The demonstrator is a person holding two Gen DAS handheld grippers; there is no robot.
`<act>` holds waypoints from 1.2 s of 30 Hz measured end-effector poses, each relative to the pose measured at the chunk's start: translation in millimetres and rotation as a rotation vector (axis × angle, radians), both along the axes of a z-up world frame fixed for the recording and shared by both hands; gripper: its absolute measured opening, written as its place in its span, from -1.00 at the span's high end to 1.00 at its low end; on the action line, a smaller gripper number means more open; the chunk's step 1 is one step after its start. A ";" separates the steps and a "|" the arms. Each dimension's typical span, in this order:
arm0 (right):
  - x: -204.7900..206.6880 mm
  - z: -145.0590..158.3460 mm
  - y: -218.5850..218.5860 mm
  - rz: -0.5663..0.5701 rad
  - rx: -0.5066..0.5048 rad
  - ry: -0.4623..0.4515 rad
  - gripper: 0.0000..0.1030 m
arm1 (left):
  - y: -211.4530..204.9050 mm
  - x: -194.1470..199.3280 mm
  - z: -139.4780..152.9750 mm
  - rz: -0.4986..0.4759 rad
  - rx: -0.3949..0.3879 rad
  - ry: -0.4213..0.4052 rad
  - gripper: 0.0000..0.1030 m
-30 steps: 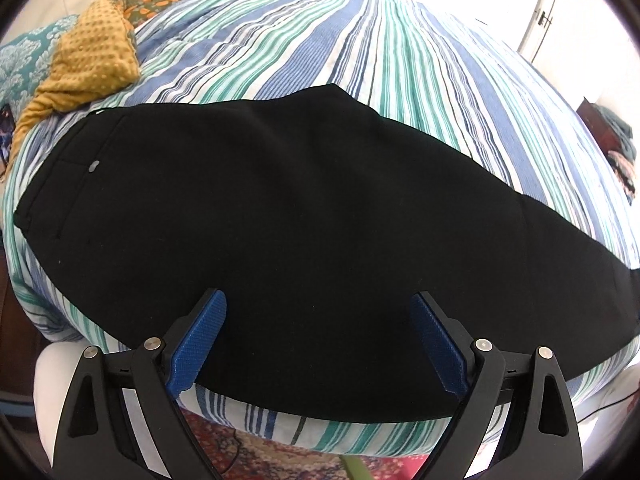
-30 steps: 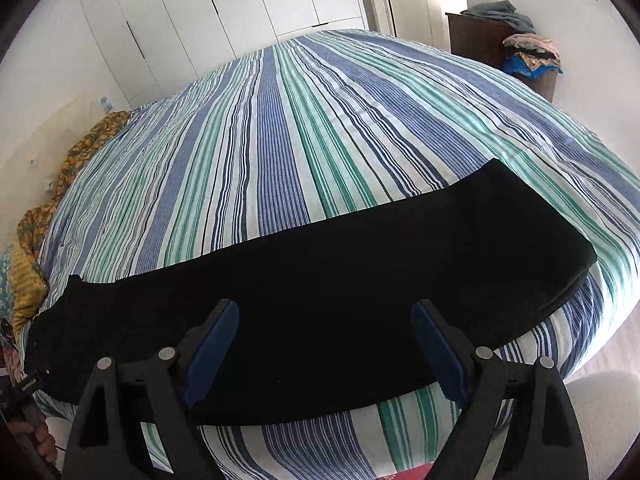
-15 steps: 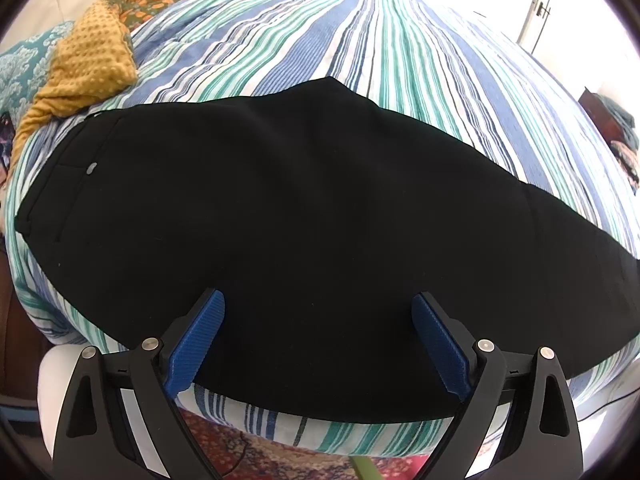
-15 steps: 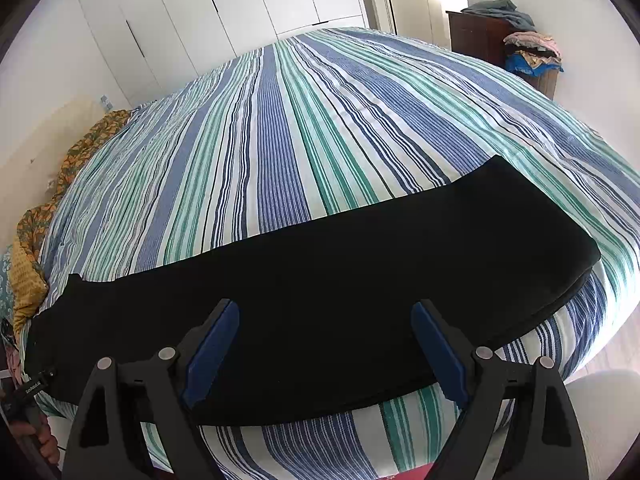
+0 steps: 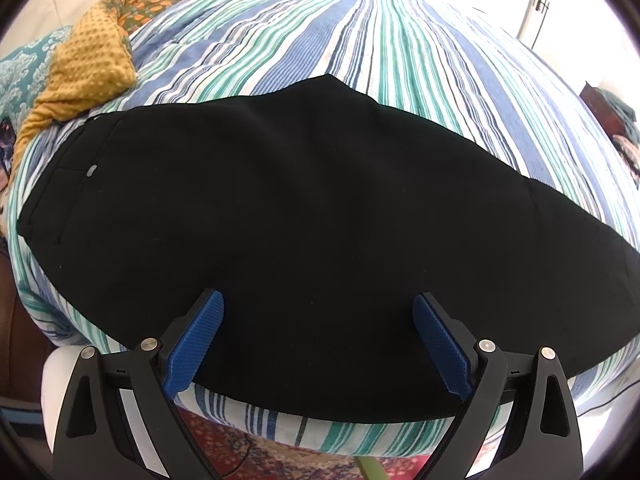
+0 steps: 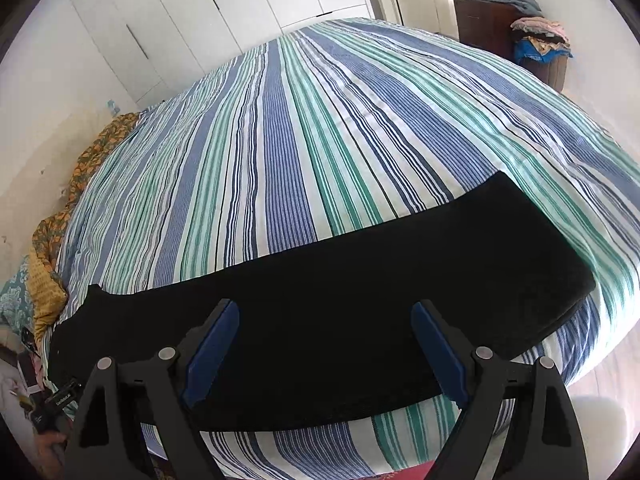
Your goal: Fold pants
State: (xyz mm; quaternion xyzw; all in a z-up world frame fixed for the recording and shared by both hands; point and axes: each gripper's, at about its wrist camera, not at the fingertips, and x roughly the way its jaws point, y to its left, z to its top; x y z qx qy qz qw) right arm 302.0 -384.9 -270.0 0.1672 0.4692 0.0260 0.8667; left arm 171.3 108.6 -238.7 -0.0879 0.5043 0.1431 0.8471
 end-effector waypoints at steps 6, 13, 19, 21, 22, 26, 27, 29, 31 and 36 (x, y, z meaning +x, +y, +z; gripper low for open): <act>19.3 8.7 -14.2 0.062 -0.071 0.026 -0.70 | 0.0 0.1 -0.1 -0.001 0.002 0.001 -0.87; 23.1 -4.7 -26.8 0.078 -0.018 0.066 -0.70 | -0.4 -0.1 -0.6 -0.006 0.008 0.004 -0.88; 37.9 -29.4 -37.3 0.129 0.025 0.184 -0.70 | -0.1 -1.0 -0.8 -0.006 0.004 0.001 -0.88; 41.8 -40.3 -48.0 0.115 -0.008 0.230 -0.70 | 0.6 -2.3 -0.6 -0.008 -0.002 -0.002 -0.88; 42.6 -43.3 -55.4 0.106 -0.013 0.242 -0.70 | 0.8 -2.6 -0.6 -0.009 -0.003 -0.004 -0.88; 41.9 -26.5 -105.5 0.005 -0.005 0.193 -0.70 | -0.6 -2.4 -1.8 -0.011 0.006 -0.001 -0.89; 40.4 -18.3 -120.9 -0.026 -0.012 0.167 -0.70 | -1.3 -2.0 -1.9 -0.010 0.009 0.001 -0.90; 37.4 -5.2 -156.1 -0.094 0.019 0.115 -0.70 | -2.0 -0.4 -2.2 -0.005 0.009 0.006 -0.91; 35.8 2.5 -188.3 -0.157 0.067 0.072 -0.70 | -2.3 1.0 -2.5 0.000 0.011 0.010 -0.92; 48.0 -18.3 -215.4 -0.078 0.295 0.092 -0.52 | -2.6 2.1 -2.8 0.003 0.020 0.018 -0.92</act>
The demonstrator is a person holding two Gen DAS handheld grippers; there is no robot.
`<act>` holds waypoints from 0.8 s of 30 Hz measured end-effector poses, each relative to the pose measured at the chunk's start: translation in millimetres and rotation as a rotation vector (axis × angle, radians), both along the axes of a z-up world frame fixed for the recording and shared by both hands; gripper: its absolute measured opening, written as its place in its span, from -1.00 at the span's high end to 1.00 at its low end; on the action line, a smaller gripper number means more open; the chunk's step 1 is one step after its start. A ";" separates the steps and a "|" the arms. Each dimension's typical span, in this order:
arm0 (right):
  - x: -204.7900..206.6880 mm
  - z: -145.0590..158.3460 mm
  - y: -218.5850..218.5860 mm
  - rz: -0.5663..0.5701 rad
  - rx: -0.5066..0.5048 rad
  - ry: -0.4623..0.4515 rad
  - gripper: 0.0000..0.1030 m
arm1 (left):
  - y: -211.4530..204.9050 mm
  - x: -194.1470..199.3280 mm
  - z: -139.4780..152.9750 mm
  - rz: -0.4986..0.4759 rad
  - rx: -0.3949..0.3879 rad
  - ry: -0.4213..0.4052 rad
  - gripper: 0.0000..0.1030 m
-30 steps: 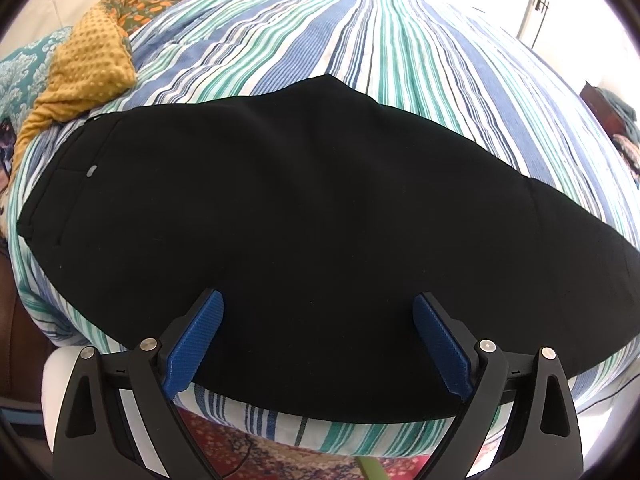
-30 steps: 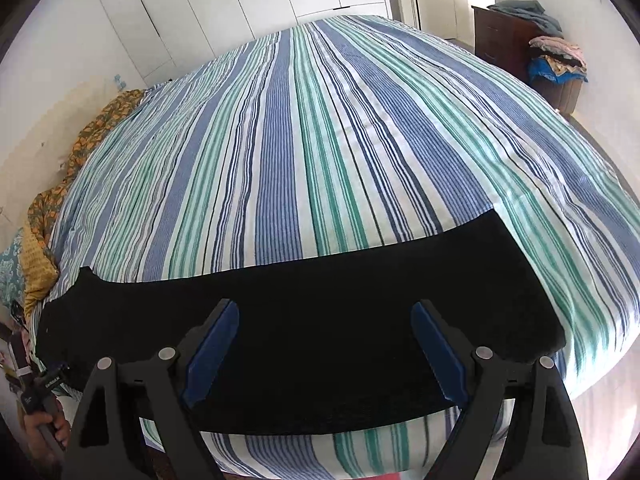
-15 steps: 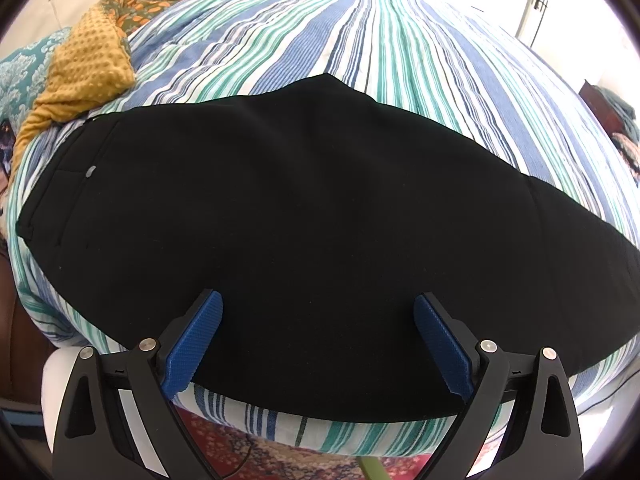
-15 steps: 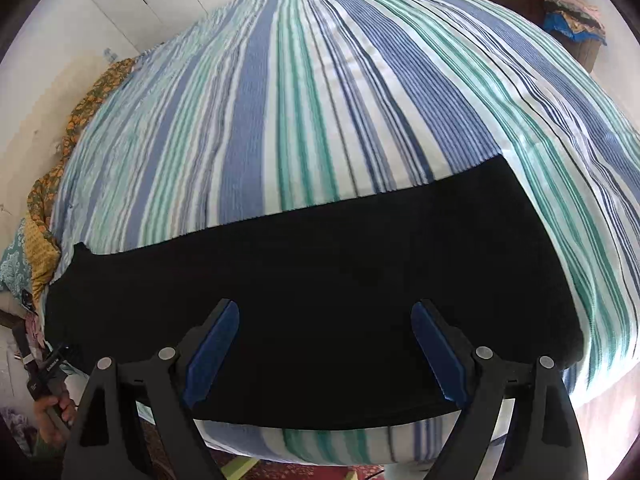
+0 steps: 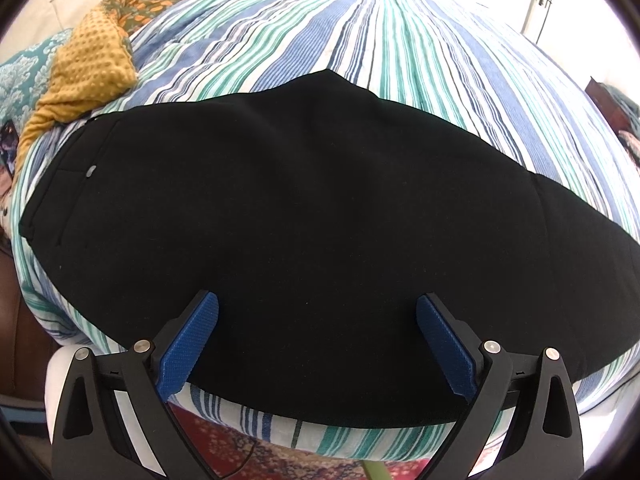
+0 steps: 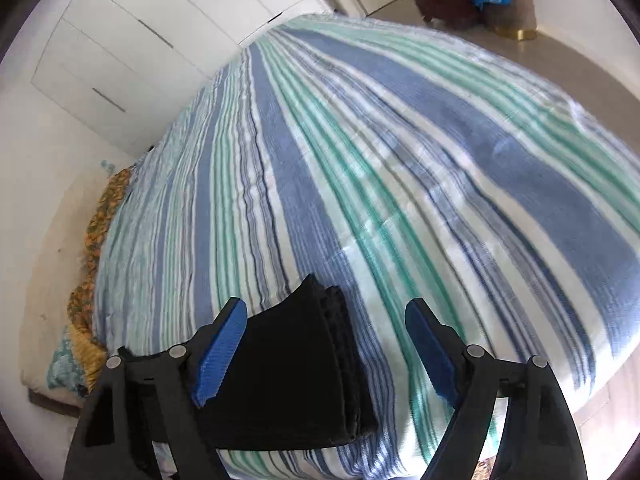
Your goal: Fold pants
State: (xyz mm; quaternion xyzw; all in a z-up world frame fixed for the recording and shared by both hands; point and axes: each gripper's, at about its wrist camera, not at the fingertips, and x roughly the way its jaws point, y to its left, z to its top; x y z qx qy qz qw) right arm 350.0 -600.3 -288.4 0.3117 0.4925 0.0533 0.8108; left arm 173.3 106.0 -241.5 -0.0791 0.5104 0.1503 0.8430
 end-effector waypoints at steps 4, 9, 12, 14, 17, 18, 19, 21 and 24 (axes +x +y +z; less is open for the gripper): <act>12.4 -31.3 18.1 0.071 0.045 0.084 -0.47 | 1.6 -0.1 0.5 -0.004 -0.005 0.004 -0.92; 17.7 -63.4 37.6 0.188 0.108 0.212 -0.36 | 2.1 -0.6 0.3 -0.006 -0.005 0.003 -0.92; 15.8 -64.0 46.2 0.248 0.187 0.169 -0.36 | 1.0 -0.4 -0.5 -0.003 0.002 0.003 -0.93; 13.2 -71.7 45.8 0.208 0.177 0.196 -0.25 | 0.6 0.3 -0.5 0.000 0.005 0.006 -0.93; 14.3 -75.4 52.4 0.199 0.109 0.226 0.66 | 2.1 -0.4 1.3 -0.003 -0.008 0.006 -0.94; 13.2 -72.1 53.2 0.196 0.131 0.210 0.72 | 2.7 -1.0 1.4 -0.004 -0.012 0.005 -0.94; 11.2 -65.2 54.6 0.193 0.127 0.192 0.73 | 3.4 -1.8 1.3 -0.006 -0.016 0.002 -0.94; 7.3 -50.9 58.5 0.193 0.127 0.157 0.74 | 2.2 -2.7 0.4 -0.009 -0.011 0.000 -0.94; -2.4 -27.4 60.6 0.160 0.233 0.073 0.75 | 0.8 -1.8 0.4 -0.005 -0.008 0.003 -0.94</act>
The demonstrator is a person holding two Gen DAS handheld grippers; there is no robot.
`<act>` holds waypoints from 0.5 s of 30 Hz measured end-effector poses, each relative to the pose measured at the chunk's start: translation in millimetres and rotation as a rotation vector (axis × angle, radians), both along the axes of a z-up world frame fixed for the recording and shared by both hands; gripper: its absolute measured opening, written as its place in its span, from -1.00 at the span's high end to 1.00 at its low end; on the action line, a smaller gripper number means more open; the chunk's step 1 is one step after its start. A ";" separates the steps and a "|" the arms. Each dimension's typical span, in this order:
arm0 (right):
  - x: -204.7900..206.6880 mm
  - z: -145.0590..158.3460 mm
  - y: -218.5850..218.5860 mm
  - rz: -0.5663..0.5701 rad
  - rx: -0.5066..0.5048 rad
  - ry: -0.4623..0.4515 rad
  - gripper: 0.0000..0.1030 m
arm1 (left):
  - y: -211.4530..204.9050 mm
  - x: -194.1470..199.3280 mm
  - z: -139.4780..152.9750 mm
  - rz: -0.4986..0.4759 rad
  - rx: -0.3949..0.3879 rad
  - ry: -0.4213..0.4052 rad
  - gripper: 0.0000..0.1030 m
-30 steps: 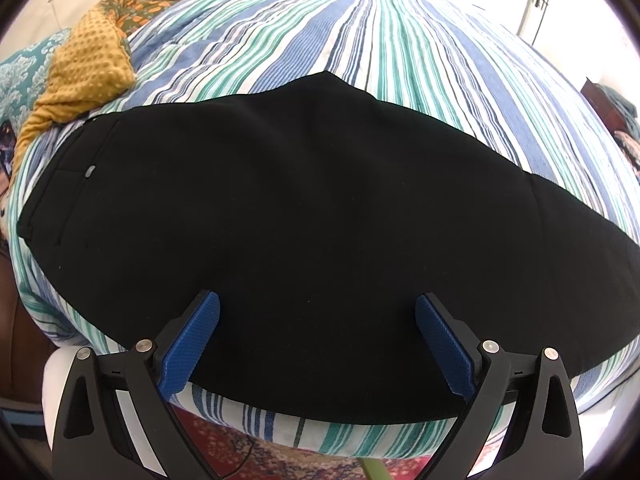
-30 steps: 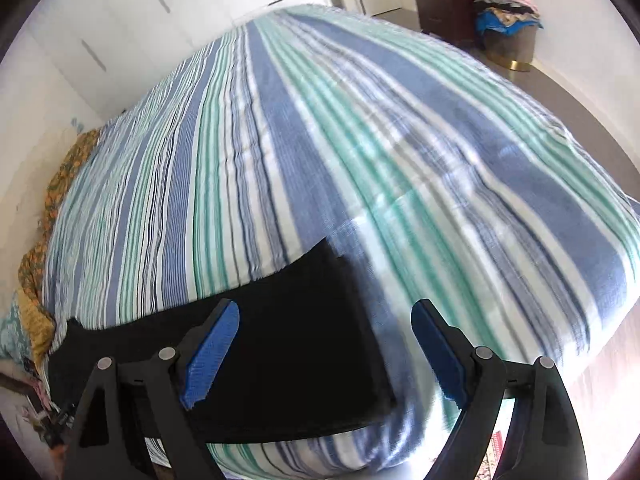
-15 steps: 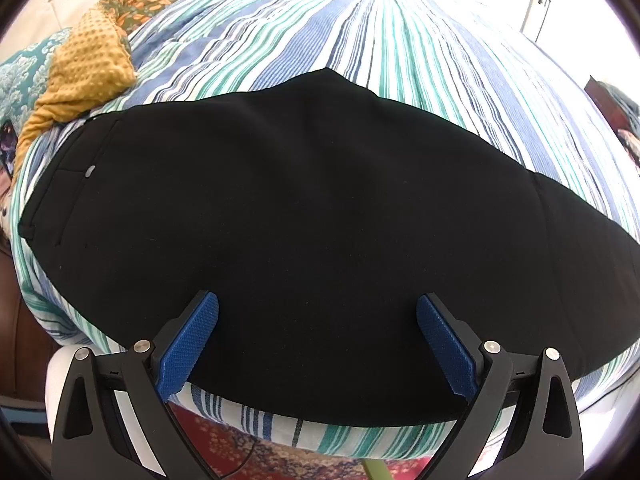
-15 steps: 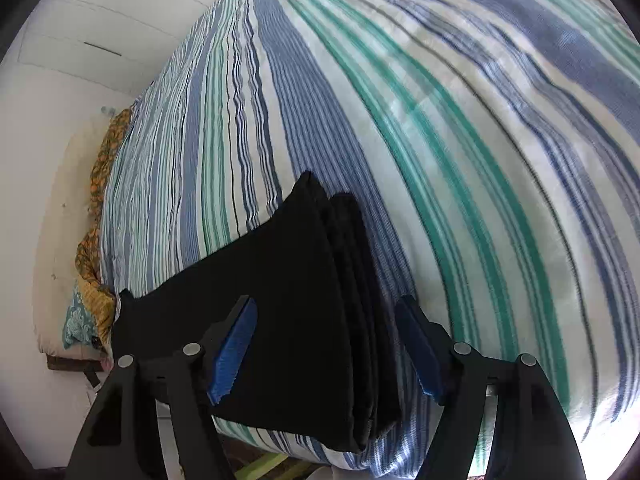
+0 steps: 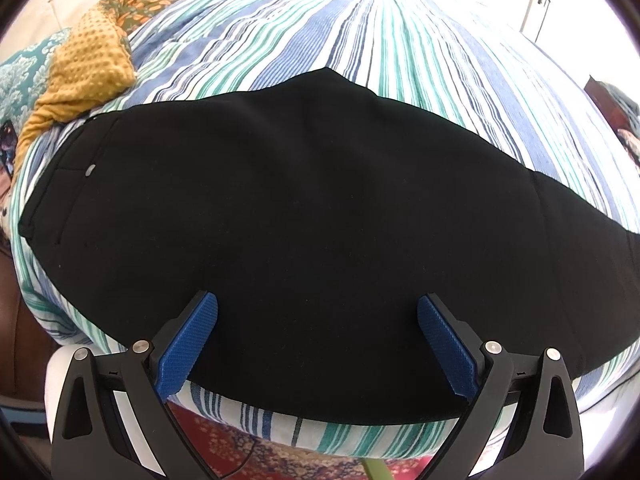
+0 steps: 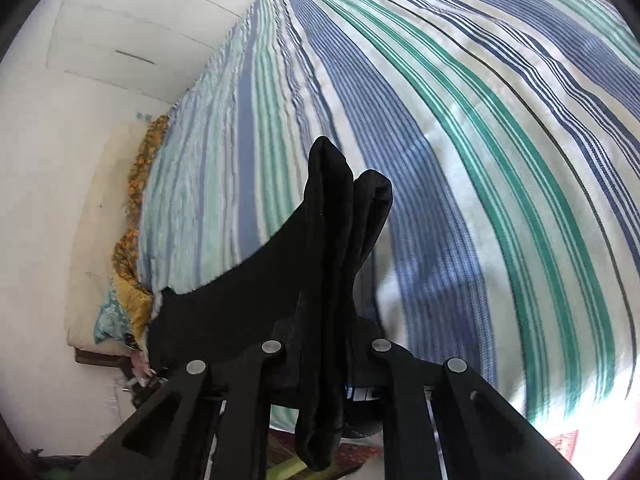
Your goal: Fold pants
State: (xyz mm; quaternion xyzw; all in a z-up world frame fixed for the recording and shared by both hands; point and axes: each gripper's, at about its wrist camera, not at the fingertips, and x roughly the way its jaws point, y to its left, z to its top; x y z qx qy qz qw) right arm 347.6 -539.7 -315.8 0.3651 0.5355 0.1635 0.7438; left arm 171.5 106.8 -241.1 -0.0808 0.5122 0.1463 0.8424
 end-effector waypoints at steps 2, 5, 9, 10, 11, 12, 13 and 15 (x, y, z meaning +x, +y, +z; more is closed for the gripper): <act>-4.7 17.8 7.9 -0.029 0.114 -0.056 0.75 | 2.2 0.2 3.7 0.003 -0.026 -0.003 -0.93; -6.9 47.3 41.1 -0.007 0.248 -0.142 0.75 | 11.2 -2.8 14.3 0.019 -0.103 -0.028 -0.92; 2.7 76.1 117.5 0.069 0.410 -0.202 0.75 | 32.1 -13.7 31.9 0.075 -0.210 -0.083 -0.92; 7.0 79.7 140.9 0.088 0.450 -0.208 0.75 | 36.3 -16.4 35.2 0.084 -0.226 -0.095 -0.92; 11.8 81.9 164.9 0.105 0.491 -0.214 0.75 | 41.3 -20.4 39.7 0.094 -0.240 -0.109 -0.92; 17.1 83.0 190.8 0.121 0.529 -0.218 0.75 | 45.2 -24.3 43.6 0.101 -0.248 -0.121 -0.92; 21.9 82.4 216.8 0.134 0.563 -0.221 0.75 | 49.3 -28.3 47.3 0.106 -0.253 -0.132 -0.92; 32.1 78.7 272.7 0.162 0.601 -0.220 0.75 | 56.7 -37.9 54.0 0.117 -0.255 -0.150 -0.92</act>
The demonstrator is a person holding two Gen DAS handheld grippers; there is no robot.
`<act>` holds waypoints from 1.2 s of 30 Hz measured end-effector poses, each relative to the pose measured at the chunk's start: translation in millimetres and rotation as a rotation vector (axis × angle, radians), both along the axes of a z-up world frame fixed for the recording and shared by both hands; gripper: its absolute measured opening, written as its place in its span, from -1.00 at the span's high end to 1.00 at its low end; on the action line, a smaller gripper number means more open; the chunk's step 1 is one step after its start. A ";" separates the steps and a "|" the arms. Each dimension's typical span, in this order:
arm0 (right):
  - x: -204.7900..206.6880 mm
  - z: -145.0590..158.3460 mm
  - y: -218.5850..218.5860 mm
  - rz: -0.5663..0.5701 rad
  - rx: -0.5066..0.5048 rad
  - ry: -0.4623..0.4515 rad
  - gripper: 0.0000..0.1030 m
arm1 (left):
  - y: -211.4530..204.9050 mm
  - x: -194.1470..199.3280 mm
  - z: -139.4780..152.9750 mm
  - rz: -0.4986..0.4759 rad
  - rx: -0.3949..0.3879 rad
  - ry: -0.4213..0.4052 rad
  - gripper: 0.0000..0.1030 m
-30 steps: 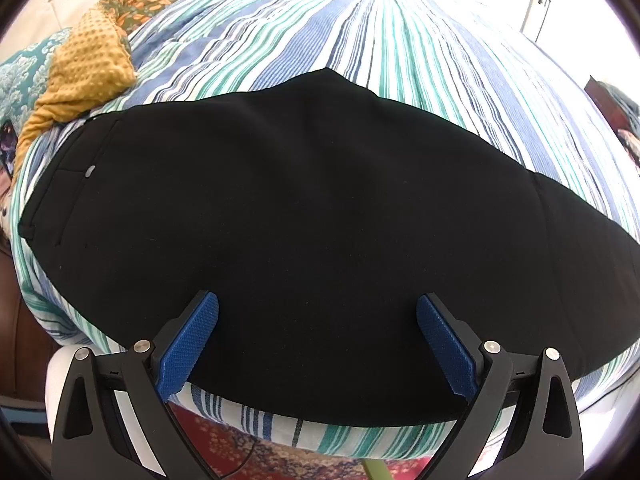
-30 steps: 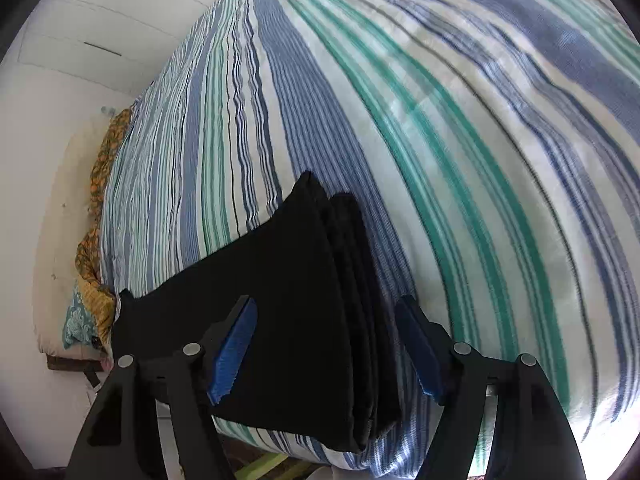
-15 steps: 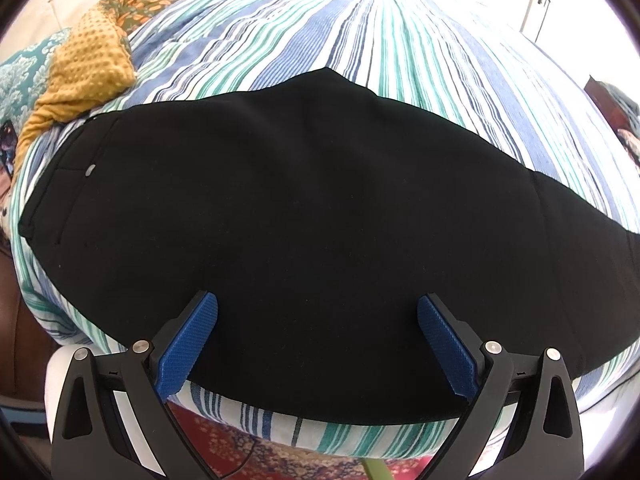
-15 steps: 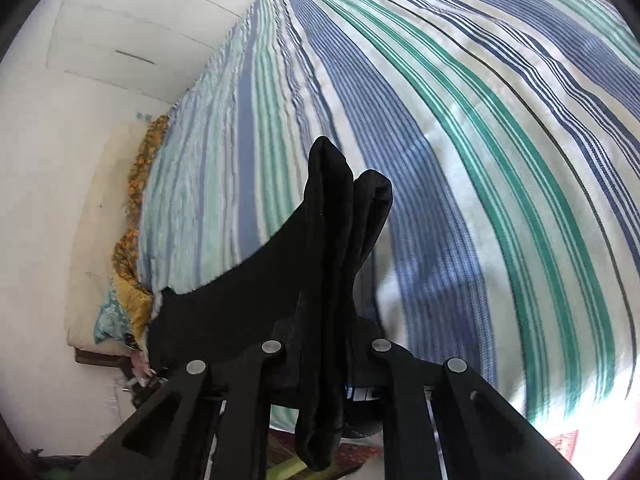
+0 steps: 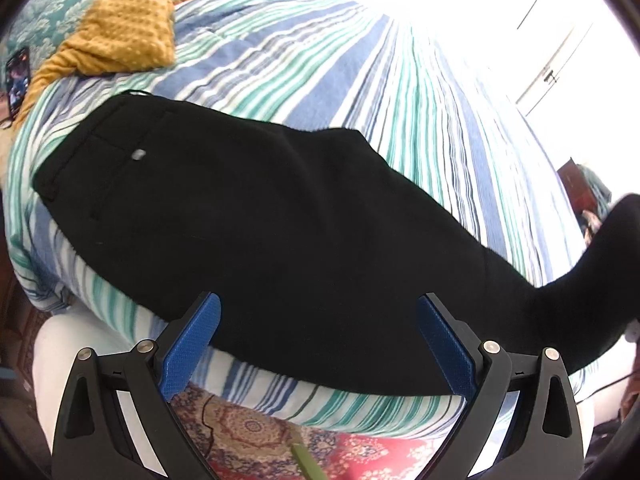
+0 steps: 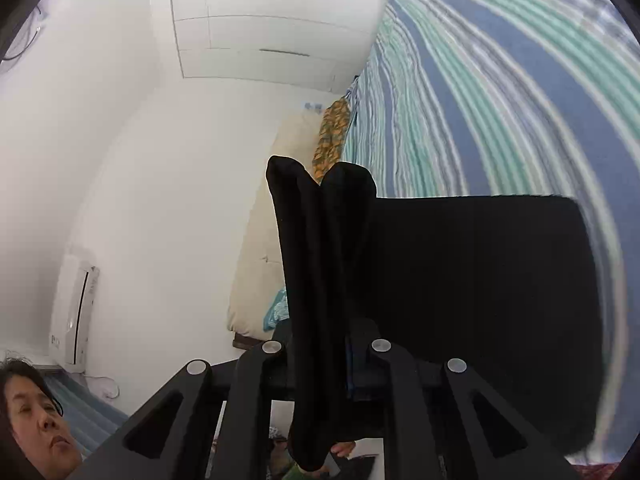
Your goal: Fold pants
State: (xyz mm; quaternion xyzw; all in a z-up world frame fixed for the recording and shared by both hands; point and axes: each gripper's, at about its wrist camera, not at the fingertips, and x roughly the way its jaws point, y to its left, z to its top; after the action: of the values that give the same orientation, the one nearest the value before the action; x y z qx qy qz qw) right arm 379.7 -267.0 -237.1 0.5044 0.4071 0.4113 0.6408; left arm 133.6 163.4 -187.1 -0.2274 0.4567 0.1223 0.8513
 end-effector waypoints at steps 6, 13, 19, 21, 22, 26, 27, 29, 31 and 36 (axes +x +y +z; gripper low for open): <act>6.1 -35.3 176.8 0.109 -0.237 -0.049 0.69 | 15.8 -19.8 0.0 0.022 0.005 -0.001 -0.92; -43.3 -67.8 268.1 0.338 -0.756 -0.218 -0.14 | 12.5 -32.6 5.9 -0.074 -0.073 -0.057 -0.89; -121.2 -29.8 170.8 0.169 -0.985 -0.534 -0.80 | -44.6 14.3 8.4 -0.391 -0.047 -0.068 -0.20; -135.0 -23.8 142.7 0.124 -1.035 -0.515 -0.80 | -63.0 40.0 -0.7 -0.445 0.001 -0.045 -0.16; -138.8 -23.0 126.6 0.090 -1.043 -0.495 -0.80 | -67.8 51.9 -7.4 -0.453 0.015 -0.022 -0.06; -140.5 -25.6 87.8 -0.042 -1.005 -0.407 -0.80 | -76.5 83.5 -33.3 -0.459 0.037 0.092 0.12; -138.8 -24.7 82.8 -0.063 -0.998 -0.400 -0.80 | -75.4 84.0 -36.5 -0.463 0.039 0.104 0.12; -137.7 -23.5 70.8 -0.094 -0.984 -0.400 -0.80 | -75.7 87.1 -44.2 -0.454 0.049 0.138 0.34; -136.2 -25.2 66.1 -0.091 -0.973 -0.399 -0.80 | -73.7 85.1 -46.5 -0.425 0.049 0.156 0.84; -137.7 -30.8 64.1 -0.060 -0.968 -0.393 -0.80 | -53.4 72.1 -16.4 -0.332 -0.029 0.069 0.97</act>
State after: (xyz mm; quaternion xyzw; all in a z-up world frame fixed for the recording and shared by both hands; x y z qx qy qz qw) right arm 242.0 -202.9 -267.8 0.0751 0.4083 0.2443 0.8764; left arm 205.7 110.1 -203.5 -0.1567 0.5187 -0.0186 0.8403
